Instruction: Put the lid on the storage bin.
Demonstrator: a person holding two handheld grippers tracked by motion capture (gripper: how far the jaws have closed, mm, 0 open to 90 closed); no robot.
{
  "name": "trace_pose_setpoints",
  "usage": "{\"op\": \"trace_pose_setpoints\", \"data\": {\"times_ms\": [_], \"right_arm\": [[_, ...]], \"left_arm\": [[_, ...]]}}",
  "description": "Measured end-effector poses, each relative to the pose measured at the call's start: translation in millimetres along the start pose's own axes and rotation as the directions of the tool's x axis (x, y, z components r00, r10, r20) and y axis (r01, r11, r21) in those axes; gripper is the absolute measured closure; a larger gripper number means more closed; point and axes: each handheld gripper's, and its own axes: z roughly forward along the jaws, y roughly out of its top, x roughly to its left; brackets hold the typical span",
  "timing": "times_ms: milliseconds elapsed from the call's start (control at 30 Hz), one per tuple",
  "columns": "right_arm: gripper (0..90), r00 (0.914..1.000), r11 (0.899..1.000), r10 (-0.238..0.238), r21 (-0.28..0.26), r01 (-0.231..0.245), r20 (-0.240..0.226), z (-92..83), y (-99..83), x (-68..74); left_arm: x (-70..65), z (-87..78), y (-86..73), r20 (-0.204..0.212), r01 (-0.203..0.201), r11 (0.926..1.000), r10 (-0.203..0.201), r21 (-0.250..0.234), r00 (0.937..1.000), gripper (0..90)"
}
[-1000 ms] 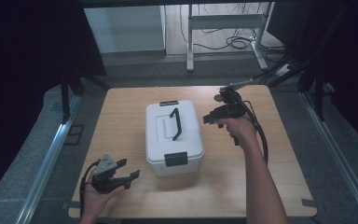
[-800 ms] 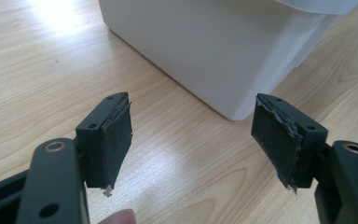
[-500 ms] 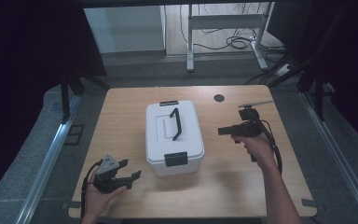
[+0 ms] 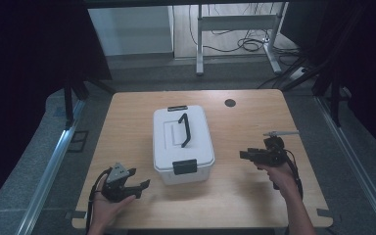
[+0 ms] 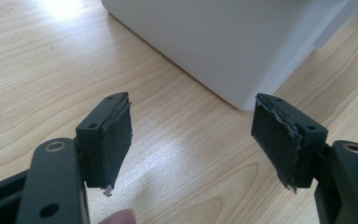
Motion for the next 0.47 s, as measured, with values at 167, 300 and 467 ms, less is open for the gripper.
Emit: {"op": "trace_pose_setpoints", "data": {"times_ms": [167, 300, 467], "right_arm": [[49.2, 0.9999, 1.000, -0.009, -0.015, 0.009, 0.012, -1.8, -13.9, -7.8], [48.1, 0.9998, 0.999, -0.015, -0.031, 0.015, 0.010, -2.9, -14.9, -6.4], [43.9, 0.9978, 0.997, -0.061, -0.043, 0.062, 0.028, 1.9, -19.2, -2.0]], "left_arm": [[-1.1, 0.2, 0.1, 0.001, -0.003, 1.0000, 0.003, 0.004, 1.0000, 28.9], [0.0, -1.5, 0.2, -0.001, -0.001, 1.0000, 0.001, 0.000, 1.0000, 28.8], [1.6, -3.3, 0.1, -0.005, 0.003, 1.0000, -0.003, -0.007, 1.0000, 28.8]]}}
